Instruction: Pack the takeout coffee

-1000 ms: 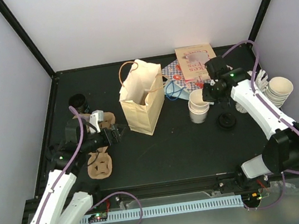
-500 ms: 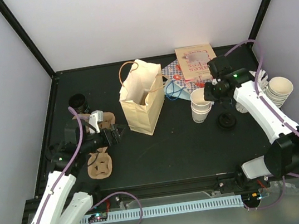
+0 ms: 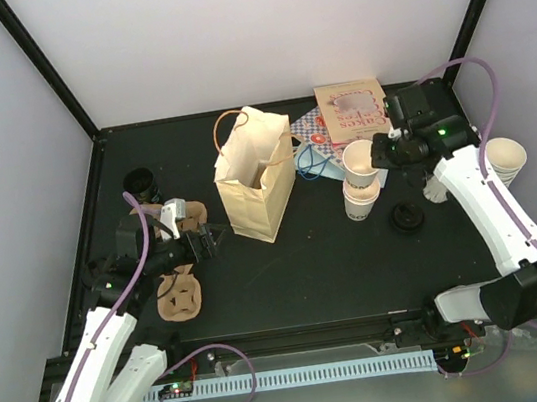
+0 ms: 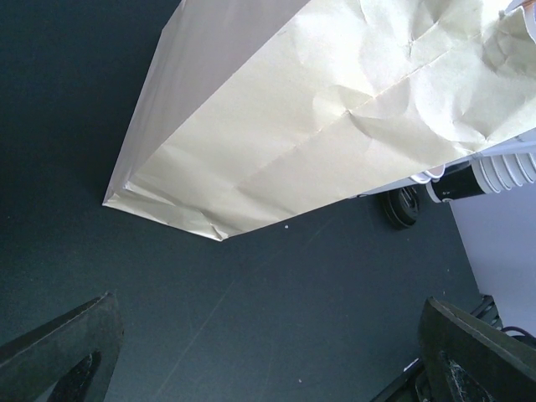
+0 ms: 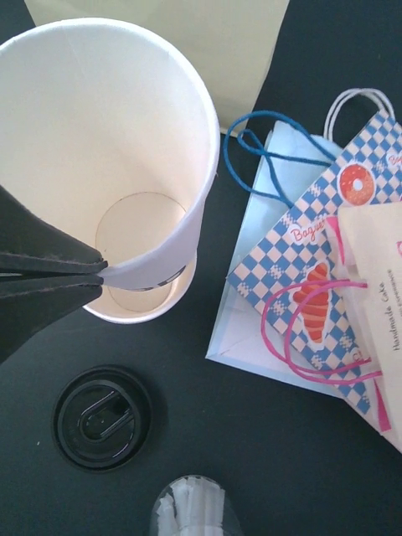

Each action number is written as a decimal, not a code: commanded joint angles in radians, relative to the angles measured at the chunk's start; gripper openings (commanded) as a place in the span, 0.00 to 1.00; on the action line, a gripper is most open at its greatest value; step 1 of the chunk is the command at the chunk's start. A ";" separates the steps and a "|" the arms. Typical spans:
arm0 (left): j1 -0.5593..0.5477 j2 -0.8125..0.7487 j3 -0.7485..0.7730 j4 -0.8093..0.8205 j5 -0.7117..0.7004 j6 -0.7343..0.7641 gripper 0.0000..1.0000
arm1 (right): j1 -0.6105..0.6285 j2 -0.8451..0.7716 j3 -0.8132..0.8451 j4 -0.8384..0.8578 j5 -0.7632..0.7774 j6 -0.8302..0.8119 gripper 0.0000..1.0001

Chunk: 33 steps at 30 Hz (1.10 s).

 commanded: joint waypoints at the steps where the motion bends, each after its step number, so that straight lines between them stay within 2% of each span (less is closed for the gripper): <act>1: -0.004 -0.016 0.015 -0.014 -0.002 0.015 0.99 | -0.002 -0.036 0.062 -0.036 -0.053 -0.036 0.01; 6: -0.004 -0.023 0.019 -0.026 -0.012 0.020 0.99 | 0.026 -0.099 0.078 -0.032 -0.227 -0.084 0.01; 9: -0.003 -0.026 0.019 -0.029 -0.019 0.023 0.99 | 0.112 -0.117 0.076 -0.042 -0.270 -0.095 0.01; 14: -0.004 -0.028 0.015 -0.038 -0.021 0.026 0.99 | 0.366 -0.146 -0.018 0.000 -0.156 -0.049 0.01; 17: -0.004 -0.036 0.004 -0.045 -0.025 0.037 0.99 | 0.471 -0.152 -0.126 0.056 -0.103 -0.004 0.01; 25: -0.004 -0.050 -0.007 -0.056 -0.044 0.048 0.99 | 0.649 -0.116 -0.312 0.205 0.023 0.094 0.01; 33: -0.002 -0.055 -0.042 -0.049 -0.066 0.008 0.99 | 0.718 -0.045 -0.363 0.260 0.082 0.132 0.01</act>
